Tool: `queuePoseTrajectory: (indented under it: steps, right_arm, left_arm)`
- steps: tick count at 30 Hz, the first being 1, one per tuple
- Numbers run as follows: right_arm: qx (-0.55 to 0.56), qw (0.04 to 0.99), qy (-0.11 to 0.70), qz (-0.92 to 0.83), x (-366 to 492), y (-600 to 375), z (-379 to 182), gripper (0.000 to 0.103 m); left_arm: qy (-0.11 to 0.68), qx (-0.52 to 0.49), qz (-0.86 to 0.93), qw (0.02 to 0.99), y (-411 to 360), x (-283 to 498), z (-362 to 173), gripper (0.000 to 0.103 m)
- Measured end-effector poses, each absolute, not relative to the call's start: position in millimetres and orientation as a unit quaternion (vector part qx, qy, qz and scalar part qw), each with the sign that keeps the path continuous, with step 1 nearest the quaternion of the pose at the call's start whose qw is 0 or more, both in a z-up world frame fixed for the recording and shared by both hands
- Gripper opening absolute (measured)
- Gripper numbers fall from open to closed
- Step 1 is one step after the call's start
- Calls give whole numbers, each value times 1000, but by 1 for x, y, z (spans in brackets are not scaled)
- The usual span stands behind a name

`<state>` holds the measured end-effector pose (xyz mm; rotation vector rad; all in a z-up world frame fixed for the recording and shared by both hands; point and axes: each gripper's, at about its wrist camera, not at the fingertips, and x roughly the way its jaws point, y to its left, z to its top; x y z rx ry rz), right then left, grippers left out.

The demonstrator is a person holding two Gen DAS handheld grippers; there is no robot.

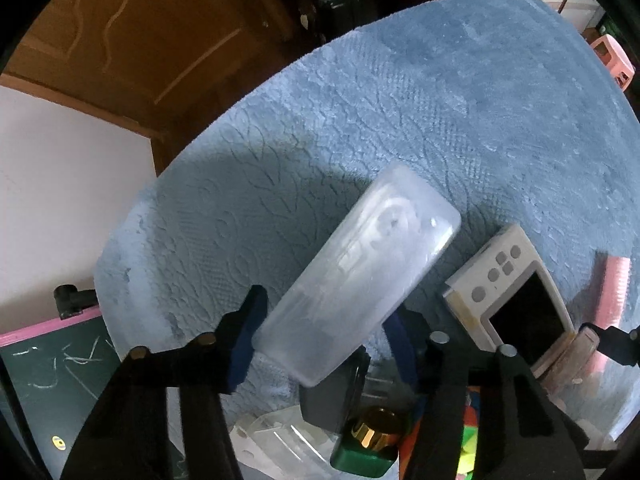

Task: Organize rigid objects
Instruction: 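Grasp the clear plastic box with the left tool while the right tool grasps the pink tape dispenser, then carry the clear box and pink tape dispenser into the tray and release both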

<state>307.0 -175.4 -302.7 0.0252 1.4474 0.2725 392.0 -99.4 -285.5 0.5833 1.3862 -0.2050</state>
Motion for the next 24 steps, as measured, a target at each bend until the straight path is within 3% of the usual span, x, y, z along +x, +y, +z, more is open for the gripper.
queuePoseTrajectory:
  steps: [2,13,24]
  right_arm:
    - [29,741,659,128,306,-177,-300,51]
    - [68,754,641,128,292,-196,-275,51]
    - [98,771,614,136,266,-217,-240,51]
  left_arm:
    - [622,266,-90,731,-98,390,-282,49]
    - [611,227,-89,753,-80,383,-259,37]
    - [581,195,-107,783,-75,353,-220,36]
